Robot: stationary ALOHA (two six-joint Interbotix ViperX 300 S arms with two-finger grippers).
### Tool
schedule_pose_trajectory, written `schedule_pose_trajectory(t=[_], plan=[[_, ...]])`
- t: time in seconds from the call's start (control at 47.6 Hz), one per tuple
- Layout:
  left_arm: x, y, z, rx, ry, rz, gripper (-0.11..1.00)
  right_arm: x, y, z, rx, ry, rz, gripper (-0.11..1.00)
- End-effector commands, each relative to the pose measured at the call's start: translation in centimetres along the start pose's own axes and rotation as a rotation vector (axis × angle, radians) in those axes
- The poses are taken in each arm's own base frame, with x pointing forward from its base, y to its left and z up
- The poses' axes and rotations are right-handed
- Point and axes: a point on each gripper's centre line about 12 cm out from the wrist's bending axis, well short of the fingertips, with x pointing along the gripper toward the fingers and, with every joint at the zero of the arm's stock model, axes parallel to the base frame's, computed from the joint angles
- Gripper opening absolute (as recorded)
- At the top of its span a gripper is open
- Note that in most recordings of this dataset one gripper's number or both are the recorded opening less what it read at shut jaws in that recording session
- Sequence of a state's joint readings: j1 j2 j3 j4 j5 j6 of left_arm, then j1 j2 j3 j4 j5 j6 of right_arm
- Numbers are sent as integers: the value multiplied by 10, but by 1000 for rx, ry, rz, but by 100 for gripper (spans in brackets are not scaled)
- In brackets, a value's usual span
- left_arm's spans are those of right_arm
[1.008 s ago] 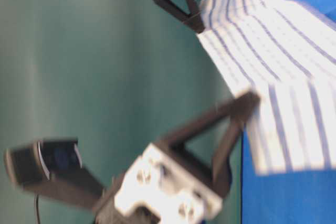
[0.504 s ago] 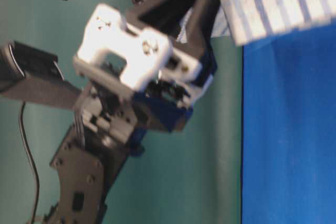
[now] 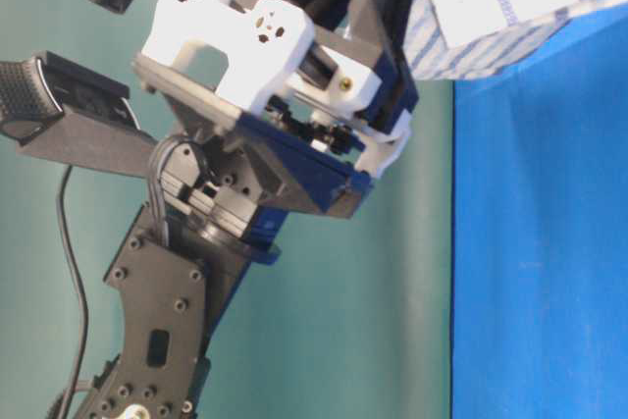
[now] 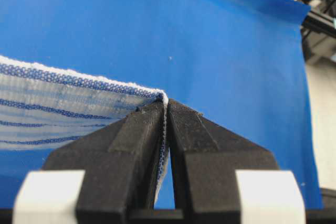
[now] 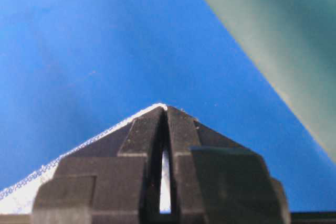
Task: Fold the blue towel.
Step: 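Lift the strip and rotate it with both grippers to lie vertically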
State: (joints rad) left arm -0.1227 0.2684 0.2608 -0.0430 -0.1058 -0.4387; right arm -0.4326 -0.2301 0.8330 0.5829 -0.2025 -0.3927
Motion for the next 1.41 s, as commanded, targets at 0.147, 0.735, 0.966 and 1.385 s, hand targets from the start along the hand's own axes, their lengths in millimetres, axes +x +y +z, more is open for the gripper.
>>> schedule_pose_trajectory(t=[0.147, 0.735, 0.966, 1.385], plan=[[-8, -15, -8, -46, -24, -44, 2, 16, -2, 11, -6, 0, -8, 5], [-55, 14, -61, -235, 2, -17, 2, 74, 6, 12, -40, 67, 4, 5], [-67, 23, -73, -259, 24, 11, 2, 92, 11, 17, -66, 83, 20, 5], [-84, 36, -92, -305, 58, 57, 2, 113, 16, 18, -87, 111, 40, 5]])
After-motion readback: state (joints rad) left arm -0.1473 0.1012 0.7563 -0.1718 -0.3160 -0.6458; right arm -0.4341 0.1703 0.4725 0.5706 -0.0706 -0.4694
